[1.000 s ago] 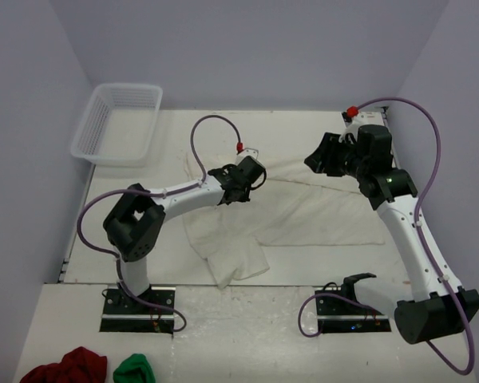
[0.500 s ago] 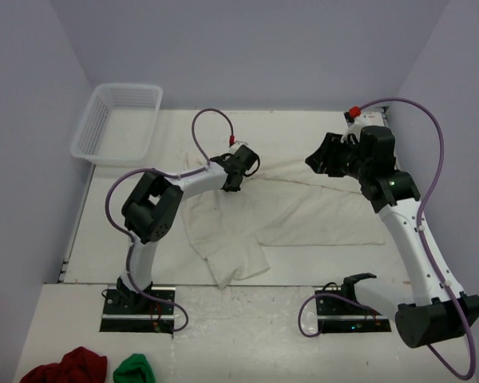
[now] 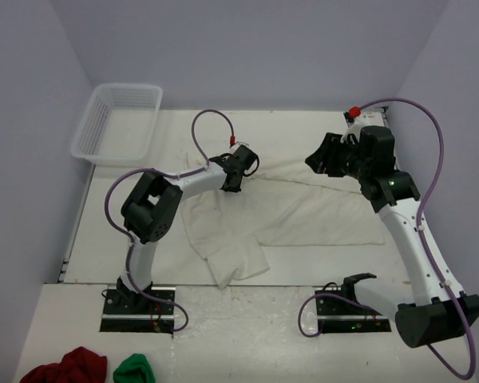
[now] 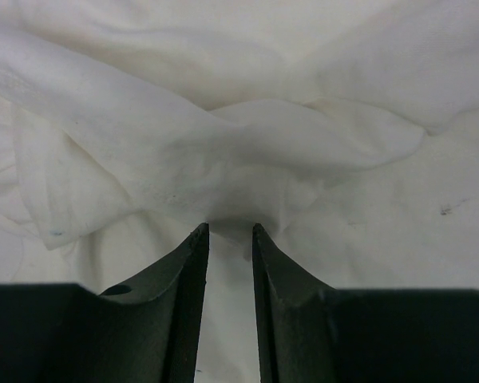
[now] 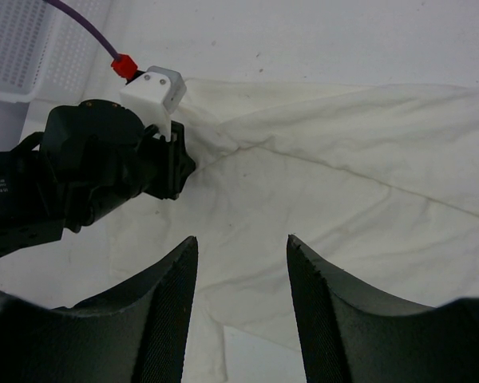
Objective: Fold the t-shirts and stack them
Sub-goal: Fold the flattened tshirt in 1/3 of the way
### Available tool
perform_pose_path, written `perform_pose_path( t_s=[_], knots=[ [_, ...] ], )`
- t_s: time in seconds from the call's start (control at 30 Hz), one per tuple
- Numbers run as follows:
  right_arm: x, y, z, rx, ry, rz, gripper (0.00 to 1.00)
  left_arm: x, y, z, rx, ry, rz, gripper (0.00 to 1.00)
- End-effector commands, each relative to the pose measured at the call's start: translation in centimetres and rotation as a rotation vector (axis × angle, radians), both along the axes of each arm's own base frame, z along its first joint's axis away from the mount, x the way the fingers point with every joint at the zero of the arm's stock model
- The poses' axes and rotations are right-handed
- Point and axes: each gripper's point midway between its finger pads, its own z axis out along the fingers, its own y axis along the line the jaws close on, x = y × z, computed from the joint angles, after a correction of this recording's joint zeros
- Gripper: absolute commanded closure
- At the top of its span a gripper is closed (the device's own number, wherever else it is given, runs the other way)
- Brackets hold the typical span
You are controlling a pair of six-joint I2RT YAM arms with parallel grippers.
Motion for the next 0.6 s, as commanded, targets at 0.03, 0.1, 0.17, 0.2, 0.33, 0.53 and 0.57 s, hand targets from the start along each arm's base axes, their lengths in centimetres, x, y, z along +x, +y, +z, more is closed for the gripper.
perform_pose_path(
  t_s=[0.03, 0.1, 0.17, 0.2, 0.33, 0.53, 0.57],
  knots=[
    [0.4, 0.4, 0.3, 0.012, -0.019, 0.016, 0.5, 0.4, -0.7, 3.1, -0.075, -0.059, -0.026, 0.7],
    [0.4, 0.5, 0.2, 0.013, -0.014, 0.015, 0.5, 0.4, -0.7, 3.2, -0.075, -0.066, -0.027, 0.7],
    [0.5, 0.5, 0.2, 0.011, -0.015, 0.016, 0.5, 0.4, -0.6, 3.0, -0.072, -0.058, -0.027, 0.7],
    [0.4, 0.5, 0.1, 0.012, -0.012, 0.015, 0.5, 0.3, -0.8, 3.1, -0.077, -0.059, -0.032, 0.7],
    [0.4, 0.5, -0.1, 0.011, -0.008, 0.017, 0.5, 0.1, -1.0, 2.8, -0.089, -0.051, -0.042, 0.7],
    [0.5, 0.5, 0.0, 0.014, -0.01, 0.016, 0.5, -0.2, -1.0, 2.1, -0.078, -0.042, -0.048, 0.69],
    [0.4, 0.6, 0.1, 0.018, -0.011, 0.021, 0.5, -0.2, -1.0, 1.6, -0.07, -0.029, -0.05, 0.69]
  ],
)
